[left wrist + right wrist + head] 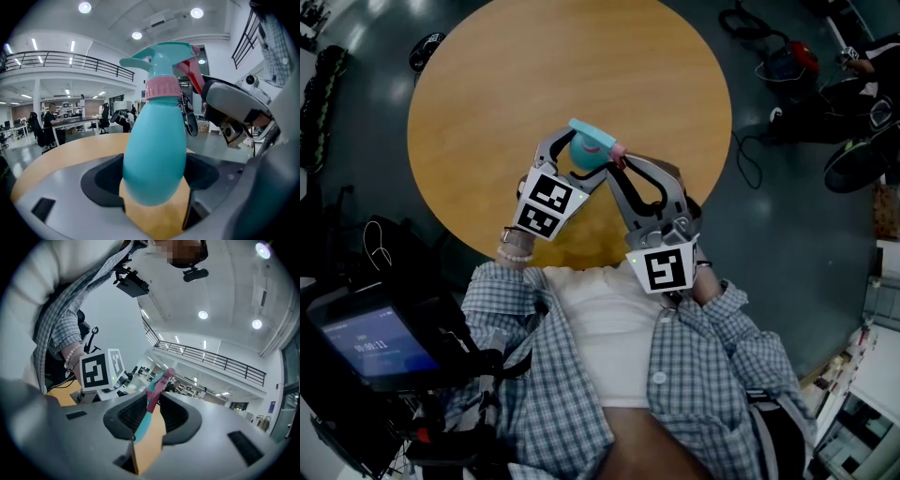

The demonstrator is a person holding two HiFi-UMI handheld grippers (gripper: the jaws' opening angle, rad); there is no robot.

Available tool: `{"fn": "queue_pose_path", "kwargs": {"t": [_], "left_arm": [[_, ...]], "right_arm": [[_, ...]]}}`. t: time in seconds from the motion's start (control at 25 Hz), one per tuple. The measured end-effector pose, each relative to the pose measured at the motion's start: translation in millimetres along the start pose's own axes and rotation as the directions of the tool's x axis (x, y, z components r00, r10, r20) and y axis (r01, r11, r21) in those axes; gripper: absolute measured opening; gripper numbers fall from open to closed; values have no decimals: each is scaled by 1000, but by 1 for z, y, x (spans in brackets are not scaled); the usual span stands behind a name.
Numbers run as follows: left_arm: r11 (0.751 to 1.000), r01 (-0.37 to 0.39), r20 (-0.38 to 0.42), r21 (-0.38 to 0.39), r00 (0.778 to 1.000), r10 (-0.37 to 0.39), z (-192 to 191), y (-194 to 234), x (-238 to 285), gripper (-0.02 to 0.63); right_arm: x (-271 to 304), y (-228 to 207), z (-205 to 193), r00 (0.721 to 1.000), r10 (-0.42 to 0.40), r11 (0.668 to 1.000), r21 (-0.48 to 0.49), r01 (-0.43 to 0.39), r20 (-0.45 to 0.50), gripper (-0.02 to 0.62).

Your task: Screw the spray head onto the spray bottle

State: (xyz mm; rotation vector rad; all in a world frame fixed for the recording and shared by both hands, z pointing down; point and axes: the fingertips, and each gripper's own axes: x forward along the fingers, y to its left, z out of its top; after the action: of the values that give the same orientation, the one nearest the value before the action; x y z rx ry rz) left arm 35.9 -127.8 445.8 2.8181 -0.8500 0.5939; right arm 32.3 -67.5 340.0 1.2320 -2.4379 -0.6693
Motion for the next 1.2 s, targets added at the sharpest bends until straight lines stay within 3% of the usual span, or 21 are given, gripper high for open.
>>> {"fn": "queue_pose_path", "kwargs": {"t": [0.32, 0.6, 0.76, 0.84, 0.96, 1.04, 1.2], "left_arm": [[998, 20, 25, 64, 999, -22, -1, -2, -6, 394], [998, 47, 23, 34, 999, -47, -4, -7, -4, 394], [997, 66, 32, -26, 997, -66, -8, -9, -4, 394], [995, 83, 35, -46, 996, -82, -9, -11, -6, 394], [990, 134, 40, -40, 990, -132, -9, -16, -10, 394], [983, 182, 49, -35, 982, -180, -5, -22, -13, 394], [959, 282, 63, -35, 958, -280, 2, -39, -19, 394]], "right_arm": [[-3, 6, -5, 990, 137, 990, 52, -135, -42, 98], [-6, -1, -11, 987, 152, 984, 100, -147, -52, 100], [-16, 1, -8, 981, 191, 976, 119, -184, -46, 100], [-27, -3, -6, 979, 200, 960, 205, -190, -32, 100], [-40, -22, 0, 977, 212, 901, 384, -202, 18, 100], [-40, -32, -3, 956, 292, 876, 391, -282, 37, 100], [-30, -30, -14, 878, 479, 833, 307, -461, 19, 100]]}}
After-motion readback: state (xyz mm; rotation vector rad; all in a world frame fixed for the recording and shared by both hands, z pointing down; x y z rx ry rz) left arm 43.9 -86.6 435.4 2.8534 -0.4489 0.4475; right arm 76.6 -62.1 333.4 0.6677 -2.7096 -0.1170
